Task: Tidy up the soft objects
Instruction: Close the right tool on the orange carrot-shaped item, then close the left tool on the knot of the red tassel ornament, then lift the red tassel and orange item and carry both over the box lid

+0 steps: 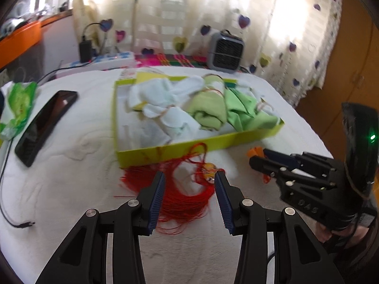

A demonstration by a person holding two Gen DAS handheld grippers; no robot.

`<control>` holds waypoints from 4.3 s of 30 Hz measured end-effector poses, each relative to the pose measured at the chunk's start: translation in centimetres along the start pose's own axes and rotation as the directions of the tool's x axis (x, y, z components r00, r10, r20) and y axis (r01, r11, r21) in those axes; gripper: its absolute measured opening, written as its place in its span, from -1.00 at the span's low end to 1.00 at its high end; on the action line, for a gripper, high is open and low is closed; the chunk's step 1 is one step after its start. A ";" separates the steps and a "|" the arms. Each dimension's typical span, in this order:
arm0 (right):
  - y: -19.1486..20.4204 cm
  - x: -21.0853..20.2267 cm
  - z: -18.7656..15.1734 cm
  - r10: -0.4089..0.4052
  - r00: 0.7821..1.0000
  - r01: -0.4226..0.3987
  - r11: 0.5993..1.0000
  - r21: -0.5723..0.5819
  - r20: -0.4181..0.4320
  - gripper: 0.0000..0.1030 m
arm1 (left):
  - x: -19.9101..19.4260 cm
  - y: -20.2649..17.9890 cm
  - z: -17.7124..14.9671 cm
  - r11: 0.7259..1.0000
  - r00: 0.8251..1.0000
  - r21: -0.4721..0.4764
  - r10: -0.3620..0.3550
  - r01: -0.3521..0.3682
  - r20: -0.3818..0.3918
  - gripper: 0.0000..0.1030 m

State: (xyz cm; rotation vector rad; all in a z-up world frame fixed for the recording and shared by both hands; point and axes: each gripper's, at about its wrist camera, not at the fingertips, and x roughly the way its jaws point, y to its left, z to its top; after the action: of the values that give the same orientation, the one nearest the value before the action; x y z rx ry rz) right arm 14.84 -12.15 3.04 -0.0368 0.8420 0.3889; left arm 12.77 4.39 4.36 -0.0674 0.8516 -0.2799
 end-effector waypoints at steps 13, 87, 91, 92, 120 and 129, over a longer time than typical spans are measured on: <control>-3.0 -2.4 -1.3 -0.003 0.999 0.001 0.998 0.058 0.042 -0.52 | 3.4 -3.0 -0.5 0.990 0.993 0.132 0.065 -0.051 -0.102 -0.19; -2.2 -4.6 -0.7 0.055 0.991 -0.058 0.998 0.022 0.119 -0.52 | -2.0 -3.7 1.2 0.994 0.996 0.104 0.018 -0.027 0.089 -0.80; -2.1 -5.0 -0.3 0.055 0.990 -0.057 0.998 0.015 0.132 -0.52 | -2.7 -3.5 1.7 0.996 0.994 0.090 0.003 -0.013 0.107 -0.80; -2.0 -5.1 -0.2 0.053 0.989 -0.055 0.998 0.011 0.136 -0.52 | -2.9 -3.4 1.9 0.996 0.994 0.086 0.001 -0.011 0.113 -0.80; -1.2 -5.9 3.9 0.055 0.977 -0.052 0.998 -0.020 0.205 -0.52 | -4.5 -1.0 7.0 0.999 0.978 0.039 -0.020 0.012 0.207 -0.81; -1.0 -4.7 5.1 0.065 0.977 -0.062 0.998 -0.018 0.202 -0.52 | -4.2 -0.4 9.7 0.999 0.971 0.017 -0.040 0.037 0.234 -0.81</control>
State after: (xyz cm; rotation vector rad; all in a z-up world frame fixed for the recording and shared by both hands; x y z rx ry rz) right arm 16.01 -13.65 9.81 0.0189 0.6404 0.4500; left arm 17.36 4.61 13.87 -0.1036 0.6145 -0.3070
